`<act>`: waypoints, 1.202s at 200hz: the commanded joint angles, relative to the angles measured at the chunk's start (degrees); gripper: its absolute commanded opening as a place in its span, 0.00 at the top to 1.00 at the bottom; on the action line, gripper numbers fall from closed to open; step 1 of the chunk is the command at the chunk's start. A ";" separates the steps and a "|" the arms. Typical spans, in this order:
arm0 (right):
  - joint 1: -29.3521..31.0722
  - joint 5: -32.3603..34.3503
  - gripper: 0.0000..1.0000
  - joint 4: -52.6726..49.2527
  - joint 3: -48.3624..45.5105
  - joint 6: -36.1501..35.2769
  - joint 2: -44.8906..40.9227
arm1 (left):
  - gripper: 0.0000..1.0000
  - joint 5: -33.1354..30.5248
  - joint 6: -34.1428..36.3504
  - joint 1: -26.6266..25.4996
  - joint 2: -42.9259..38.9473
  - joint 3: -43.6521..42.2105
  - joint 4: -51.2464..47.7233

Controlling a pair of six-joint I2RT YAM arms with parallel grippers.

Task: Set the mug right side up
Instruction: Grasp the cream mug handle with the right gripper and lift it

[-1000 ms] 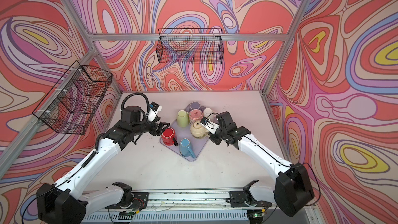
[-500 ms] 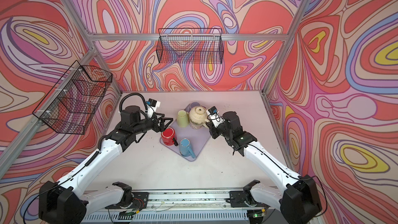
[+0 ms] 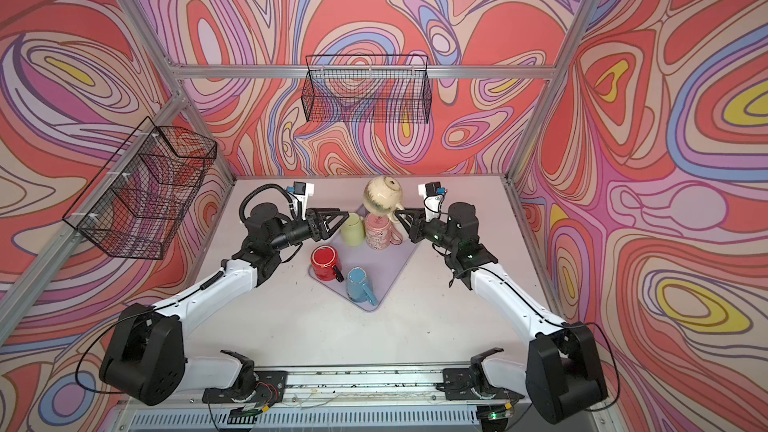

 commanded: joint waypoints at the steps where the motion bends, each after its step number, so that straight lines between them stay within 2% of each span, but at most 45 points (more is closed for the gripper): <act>1: 0.10 -5.61 1.00 10.75 2.92 3.55 -1.06 | 0.22 1.82 -4.40 -1.64 3.01 1.99 9.60; 34: 0.10 -7.99 1.00 11.19 3.82 4.99 -0.56 | 0.22 1.38 -7.85 -3.67 7.58 4.57 17.45; 84: 0.17 -7.31 1.00 11.15 3.27 5.75 0.38 | 0.23 1.53 -10.79 -4.77 11.96 7.18 22.28; 115: 0.19 -3.88 1.00 1.63 3.64 -0.64 -0.17 | 0.24 -1.30 -4.32 -4.36 7.73 4.83 13.78; 137: 0.19 0.33 1.00 0.68 3.63 -1.52 -0.45 | 0.24 -2.46 -1.66 -4.18 4.99 3.32 7.62; 167: 0.19 5.98 1.00 5.38 4.84 0.26 0.47 | 0.23 -5.01 -0.15 -3.66 1.02 1.12 1.91; 186: 0.18 7.70 1.00 11.75 6.62 3.17 2.56 | 0.23 -5.76 -0.73 -3.73 -0.29 1.27 -1.04; 223: 0.19 8.04 1.00 22.53 9.90 7.60 6.75 | 0.23 -7.80 -7.28 -5.39 -0.38 0.63 1.25; 240: 0.18 7.73 1.00 25.90 10.65 8.97 7.56 | 0.18 -10.64 -9.36 -6.89 -0.34 -0.38 3.69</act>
